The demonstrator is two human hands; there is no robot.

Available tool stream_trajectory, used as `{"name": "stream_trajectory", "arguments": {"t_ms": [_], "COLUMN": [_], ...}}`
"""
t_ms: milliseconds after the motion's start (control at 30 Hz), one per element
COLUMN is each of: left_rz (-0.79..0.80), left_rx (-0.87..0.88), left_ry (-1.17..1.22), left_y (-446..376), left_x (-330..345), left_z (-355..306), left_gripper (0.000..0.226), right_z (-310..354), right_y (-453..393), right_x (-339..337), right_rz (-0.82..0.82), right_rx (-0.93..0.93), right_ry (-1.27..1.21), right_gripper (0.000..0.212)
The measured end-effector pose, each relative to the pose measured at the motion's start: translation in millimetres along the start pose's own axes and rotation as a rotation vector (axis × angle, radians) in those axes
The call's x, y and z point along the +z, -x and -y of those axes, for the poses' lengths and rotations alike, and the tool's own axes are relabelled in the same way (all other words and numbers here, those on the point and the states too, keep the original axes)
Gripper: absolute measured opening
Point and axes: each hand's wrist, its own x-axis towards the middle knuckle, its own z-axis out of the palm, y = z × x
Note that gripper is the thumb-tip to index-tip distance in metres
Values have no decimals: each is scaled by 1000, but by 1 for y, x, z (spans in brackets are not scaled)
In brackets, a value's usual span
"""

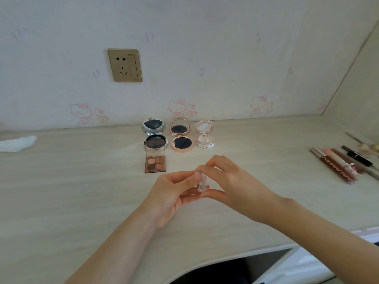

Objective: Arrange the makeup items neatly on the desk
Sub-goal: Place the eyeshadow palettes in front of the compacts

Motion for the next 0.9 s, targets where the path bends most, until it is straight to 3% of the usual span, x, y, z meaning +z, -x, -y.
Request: {"name": "stream_trajectory", "arguments": {"t_ms": [133, 233, 367, 467, 600, 767, 900], "left_rz": [-7, 14, 54, 90, 46, 37, 43], "left_rx": [28, 60, 62, 71, 54, 46, 94], "left_ry": [-42, -46, -14, -10, 52, 52, 135], "left_y": [0, 0, 1, 2, 3, 2, 1], "left_x": [0, -2, -3, -1, -4, -3, -3], "left_z": [2, -1, -2, -1, -6, -3, -1], "left_gripper": [44, 45, 49, 48, 41, 40, 30], "right_z": [-1, 0, -1, 0, 1, 7, 9], "right_y": [-1, -3, -3, -3, 0, -1, -3], "right_x": [1, 0, -2, -4, -4, -4, -4], "right_rz": [64, 2, -24, -50, -15, -70, -90], "right_rx": [-16, 69, 142, 125, 22, -16, -27], "right_ry": [40, -140, -186, -167, -65, -2, -14], "right_gripper": [42, 39, 64, 58, 69, 50, 46]}}
